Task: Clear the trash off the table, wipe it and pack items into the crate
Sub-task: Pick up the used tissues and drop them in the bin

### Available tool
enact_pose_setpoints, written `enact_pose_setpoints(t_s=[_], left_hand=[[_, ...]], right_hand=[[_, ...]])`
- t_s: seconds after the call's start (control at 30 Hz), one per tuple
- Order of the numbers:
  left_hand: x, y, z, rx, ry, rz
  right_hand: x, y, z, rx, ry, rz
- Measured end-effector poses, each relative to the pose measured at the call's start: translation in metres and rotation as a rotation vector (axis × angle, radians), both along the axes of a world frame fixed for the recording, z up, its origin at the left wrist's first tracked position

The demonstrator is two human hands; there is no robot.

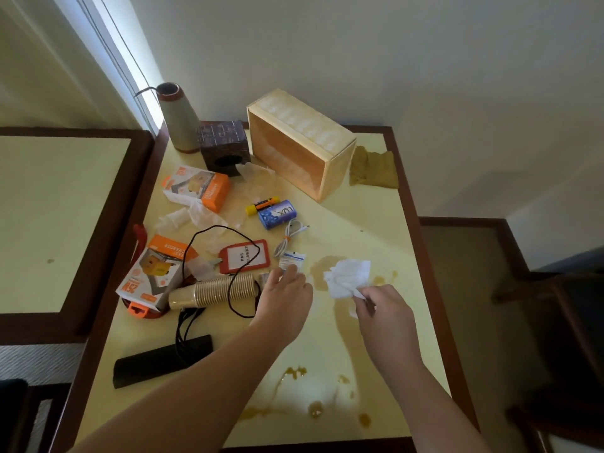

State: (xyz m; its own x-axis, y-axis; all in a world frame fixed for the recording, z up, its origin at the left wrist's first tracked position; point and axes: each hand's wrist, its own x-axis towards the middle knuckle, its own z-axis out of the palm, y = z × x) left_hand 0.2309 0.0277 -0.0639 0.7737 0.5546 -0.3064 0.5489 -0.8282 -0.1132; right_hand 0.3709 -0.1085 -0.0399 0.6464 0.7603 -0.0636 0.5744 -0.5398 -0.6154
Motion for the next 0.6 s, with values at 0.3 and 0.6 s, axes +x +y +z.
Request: enact_pose_setpoints(t_s=[0.3, 0.6], left_hand=[[-0.054, -0.035, -0.003, -0.042, -0.583, 0.236], [-0.240, -0.124, 0.044, -0.204, -1.016, 1.061]], right_hand=[[-0.034, -0.003, 0.017, 0.117, -0.044, 0.042], [-0.193, 0.027, 0.035, 0.395, -0.083, 0.526]])
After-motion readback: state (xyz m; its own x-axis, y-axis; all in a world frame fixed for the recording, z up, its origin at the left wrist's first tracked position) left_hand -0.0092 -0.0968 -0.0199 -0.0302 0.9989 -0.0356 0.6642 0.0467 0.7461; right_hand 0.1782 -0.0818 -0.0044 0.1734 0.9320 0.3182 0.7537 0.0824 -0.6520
